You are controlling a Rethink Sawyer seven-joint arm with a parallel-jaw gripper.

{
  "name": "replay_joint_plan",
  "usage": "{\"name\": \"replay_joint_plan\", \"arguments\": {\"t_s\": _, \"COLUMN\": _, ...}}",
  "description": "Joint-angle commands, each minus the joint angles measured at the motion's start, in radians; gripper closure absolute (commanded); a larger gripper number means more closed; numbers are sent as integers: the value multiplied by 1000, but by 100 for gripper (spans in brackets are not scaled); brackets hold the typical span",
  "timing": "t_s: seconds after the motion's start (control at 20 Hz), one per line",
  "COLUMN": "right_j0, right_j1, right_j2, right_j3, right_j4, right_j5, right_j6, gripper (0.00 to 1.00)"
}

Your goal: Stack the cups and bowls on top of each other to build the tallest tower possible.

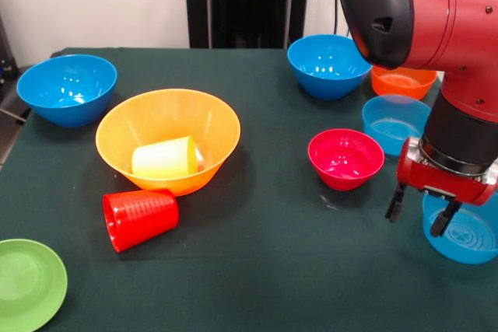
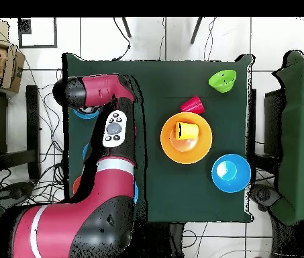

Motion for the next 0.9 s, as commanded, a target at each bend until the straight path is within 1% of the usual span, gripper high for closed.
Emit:
{"name": "replay_joint_plan", "arguments": {"t_s": 0.05, "right_j0": -38, "right_j1": -79, "right_j2": 94, "right_j3": 97, "right_j4": -65, "right_j5": -39, "right_j6": -127, "gripper": 0}}
{"name": "replay_joint_plan", "arguments": {"t_s": 0.3, "right_j0": -19, "right_j1": -122, "right_j2": 77, "right_j3": 168, "right_j4": -83, "right_j5": -100, "right_j6": -91, "gripper": 0}}
{"name": "replay_joint_plan", "arguments": {"t_s": 0.4, "right_j0": -9, "right_j1": -166, "right_j2": 75, "right_j3": 243, "right_j4": -78, "right_j5": -118, "right_j6": -64, "gripper": 0}}
{"name": "replay_joint_plan", "arguments": {"t_s": 0.55, "right_j0": -4, "right_j1": -224, "right_j2": 87, "right_j3": 358, "right_j4": -74, "right_j5": -154, "right_j6": -52, "gripper": 0}}
{"name": "replay_joint_plan", "arguments": {"t_s": 0.65, "right_j0": -2, "right_j1": -242, "right_j2": 91, "right_j3": 406, "right_j4": -73, "right_j5": -177, "right_j6": -41, "gripper": 0}}
{"name": "replay_joint_plan", "arguments": {"t_s": 0.9, "right_j0": -3, "right_j1": -252, "right_j2": 99, "right_j3": 437, "right_j4": -83, "right_j5": -167, "right_j6": -66, "gripper": 0}}
